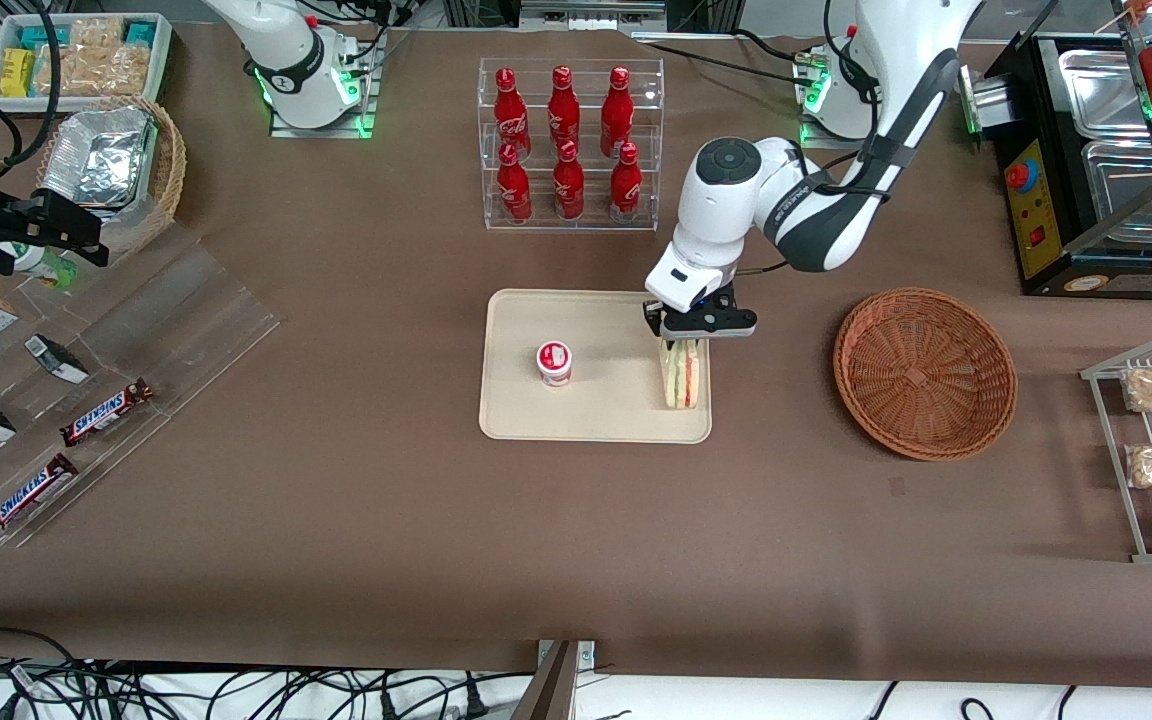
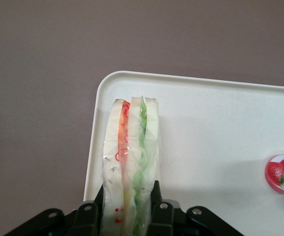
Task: Place sandwich from basket to tray
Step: 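Carry the sandwich with the left gripper over the cream tray, then lower the sandwich onto the tray and open the left gripper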
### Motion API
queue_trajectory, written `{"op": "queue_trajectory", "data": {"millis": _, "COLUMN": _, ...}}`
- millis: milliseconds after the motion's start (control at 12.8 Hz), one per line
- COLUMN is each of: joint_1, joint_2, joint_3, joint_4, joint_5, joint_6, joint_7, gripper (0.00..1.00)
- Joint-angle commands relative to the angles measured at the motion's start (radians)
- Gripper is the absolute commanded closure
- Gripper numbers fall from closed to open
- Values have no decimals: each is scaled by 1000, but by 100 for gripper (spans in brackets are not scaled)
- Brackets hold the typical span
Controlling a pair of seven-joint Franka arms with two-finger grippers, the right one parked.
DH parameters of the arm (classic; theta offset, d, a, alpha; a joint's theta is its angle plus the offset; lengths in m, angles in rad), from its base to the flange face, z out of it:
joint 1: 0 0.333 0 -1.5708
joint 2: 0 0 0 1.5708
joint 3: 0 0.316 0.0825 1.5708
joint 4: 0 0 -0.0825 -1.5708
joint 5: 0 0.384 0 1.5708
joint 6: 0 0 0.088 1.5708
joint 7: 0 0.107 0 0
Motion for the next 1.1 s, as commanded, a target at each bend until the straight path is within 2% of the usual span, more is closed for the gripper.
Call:
{"op": "queue_trajectory", "data": {"millis": 0, "joint_1": -20, "joint_2": 30, "joint_3": 0, "joint_4": 14, "joint_5": 133, "joint_6": 16, "joint_7": -142, "gripper": 64}}
{"op": "queue_trajectory", "data": {"millis": 783, "joint_1": -57, "joint_2": 45, "joint_3": 0, "joint_4": 31, "joint_5": 136, "joint_6": -18, "joint_7": -146, "gripper": 65}}
{"op": "queue_trajectory", "data": {"millis": 1018, "joint_1": -65, "joint_2": 85, "joint_3": 0, "joint_4": 77, "joint_5": 136, "joint_6": -27, "joint_7": -146, "gripper": 62}}
